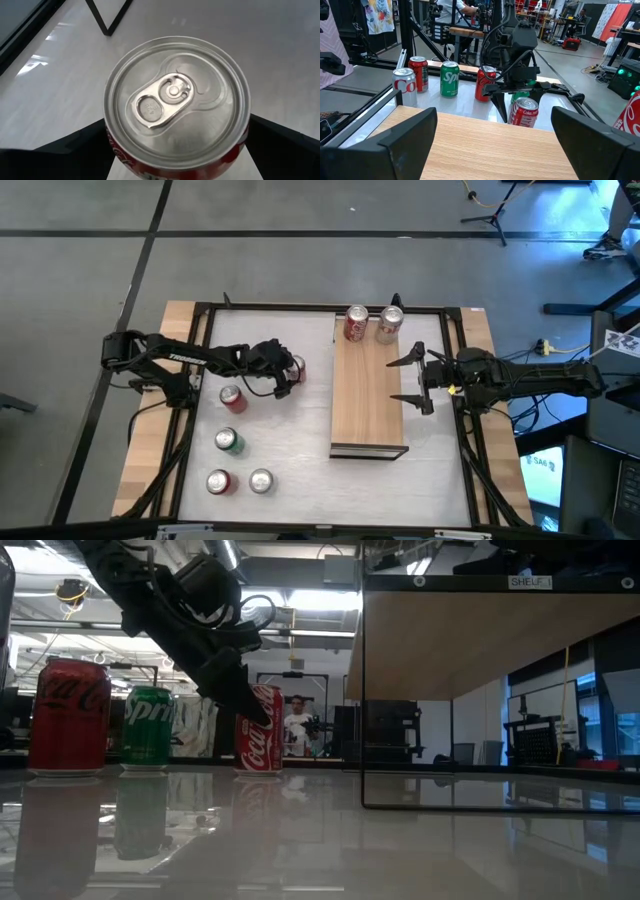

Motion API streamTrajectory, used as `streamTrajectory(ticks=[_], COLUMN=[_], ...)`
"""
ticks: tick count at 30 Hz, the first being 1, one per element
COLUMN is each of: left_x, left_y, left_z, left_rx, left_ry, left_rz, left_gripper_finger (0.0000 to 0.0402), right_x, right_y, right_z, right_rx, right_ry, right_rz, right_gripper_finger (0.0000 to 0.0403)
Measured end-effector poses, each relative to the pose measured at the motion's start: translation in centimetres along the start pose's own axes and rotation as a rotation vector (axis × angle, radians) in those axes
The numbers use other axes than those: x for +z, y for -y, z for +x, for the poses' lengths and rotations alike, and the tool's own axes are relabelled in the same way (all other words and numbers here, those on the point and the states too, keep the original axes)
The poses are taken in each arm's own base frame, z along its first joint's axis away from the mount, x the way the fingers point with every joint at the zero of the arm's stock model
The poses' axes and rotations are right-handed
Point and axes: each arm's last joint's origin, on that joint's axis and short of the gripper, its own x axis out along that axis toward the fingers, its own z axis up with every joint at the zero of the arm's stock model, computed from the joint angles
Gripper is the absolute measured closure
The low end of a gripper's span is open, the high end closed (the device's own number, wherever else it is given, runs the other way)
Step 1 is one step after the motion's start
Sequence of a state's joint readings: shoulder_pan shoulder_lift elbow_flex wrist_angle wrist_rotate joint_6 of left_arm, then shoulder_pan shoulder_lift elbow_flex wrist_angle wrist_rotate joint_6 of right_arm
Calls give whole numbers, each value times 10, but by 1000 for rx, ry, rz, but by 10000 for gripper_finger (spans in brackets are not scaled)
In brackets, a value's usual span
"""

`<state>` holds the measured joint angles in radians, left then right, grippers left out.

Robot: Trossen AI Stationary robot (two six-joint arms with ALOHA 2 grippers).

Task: Place canned beverage on shelf
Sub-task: Put the red white soda can on the shelf aligned with the other red white soda can

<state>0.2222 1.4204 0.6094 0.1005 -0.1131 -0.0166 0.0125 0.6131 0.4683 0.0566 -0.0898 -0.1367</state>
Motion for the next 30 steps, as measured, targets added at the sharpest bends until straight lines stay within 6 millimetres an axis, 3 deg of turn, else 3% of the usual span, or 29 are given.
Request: streamTrajectory(ticks=[19,30], left_x=[3,3], left_y=[0,0], left_z=[0,0], left_rx=[0,-3], left_ry=[27,29], left_rz=[-4,-5], left_gripper_finger=[24,100], right_x=[0,0], right_y=[0,0], right_z=[0,0], right_rx=[0,0], right_ry=[1,0], right_rz=[0,0], right_gripper_finger=[17,17])
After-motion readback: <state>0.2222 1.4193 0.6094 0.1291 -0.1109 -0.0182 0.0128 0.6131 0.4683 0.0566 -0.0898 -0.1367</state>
